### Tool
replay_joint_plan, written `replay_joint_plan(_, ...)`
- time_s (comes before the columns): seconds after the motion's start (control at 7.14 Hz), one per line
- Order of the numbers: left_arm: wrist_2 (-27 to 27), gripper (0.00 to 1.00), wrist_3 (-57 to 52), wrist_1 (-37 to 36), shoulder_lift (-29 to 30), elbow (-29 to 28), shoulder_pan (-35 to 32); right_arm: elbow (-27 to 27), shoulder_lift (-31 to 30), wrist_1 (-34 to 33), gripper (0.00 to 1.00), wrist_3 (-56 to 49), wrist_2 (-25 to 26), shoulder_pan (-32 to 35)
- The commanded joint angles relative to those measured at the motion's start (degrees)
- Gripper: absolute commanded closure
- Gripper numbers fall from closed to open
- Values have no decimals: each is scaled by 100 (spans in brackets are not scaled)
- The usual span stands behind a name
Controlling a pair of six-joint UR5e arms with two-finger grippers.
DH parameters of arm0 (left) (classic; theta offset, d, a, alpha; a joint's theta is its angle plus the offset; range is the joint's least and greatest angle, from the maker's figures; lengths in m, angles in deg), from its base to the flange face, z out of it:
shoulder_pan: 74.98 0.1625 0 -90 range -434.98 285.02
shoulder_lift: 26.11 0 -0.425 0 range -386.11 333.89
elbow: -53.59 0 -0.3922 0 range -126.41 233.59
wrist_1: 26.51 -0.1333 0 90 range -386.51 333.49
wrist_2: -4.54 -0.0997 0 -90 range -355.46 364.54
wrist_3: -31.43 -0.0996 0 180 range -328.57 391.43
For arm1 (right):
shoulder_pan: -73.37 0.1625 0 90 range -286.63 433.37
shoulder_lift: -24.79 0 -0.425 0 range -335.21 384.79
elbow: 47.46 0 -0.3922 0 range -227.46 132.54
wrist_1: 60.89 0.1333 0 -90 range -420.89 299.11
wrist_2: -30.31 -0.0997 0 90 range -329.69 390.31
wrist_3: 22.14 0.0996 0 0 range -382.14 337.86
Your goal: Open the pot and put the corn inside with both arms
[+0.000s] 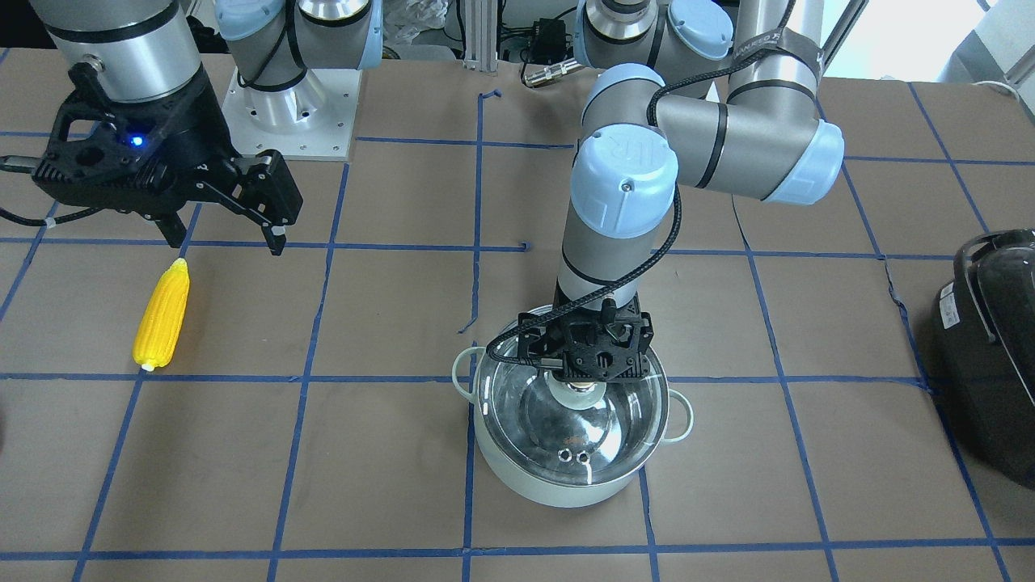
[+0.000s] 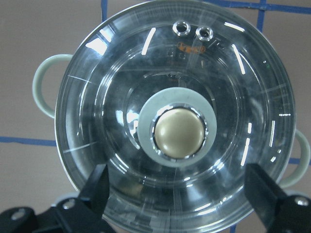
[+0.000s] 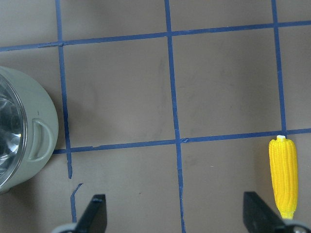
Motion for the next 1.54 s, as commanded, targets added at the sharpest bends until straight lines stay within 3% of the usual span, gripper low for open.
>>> replay_joint_plan(0.0,27,37,-69,9,2,-8,-3,44,160,-63,0,-587,29,-475)
replay_joint_plan(0.28,27,59,-131,0,-16,-26,6,53,545,-63,0,-1196,82,-846)
replay_joint_plan(0.56,27,73,-139,0,-42,-78,6,123,1037,-272,0,-1522,30,-1292)
replay_joint_plan(0.98,-43,73,-470,436,-401,-305,311,1210,1381,-2035,0,-2478,-5,-1882)
replay_joint_plan(1.12,-52,73,-926,814,-472,-525,722,1292,1530,-2258,0,-2786,-23,-2075)
replay_joint_plan(1.4,-60,73,-1691,827,-552,-457,1470,1275,1776,-2426,0,-2920,-23,-2200)
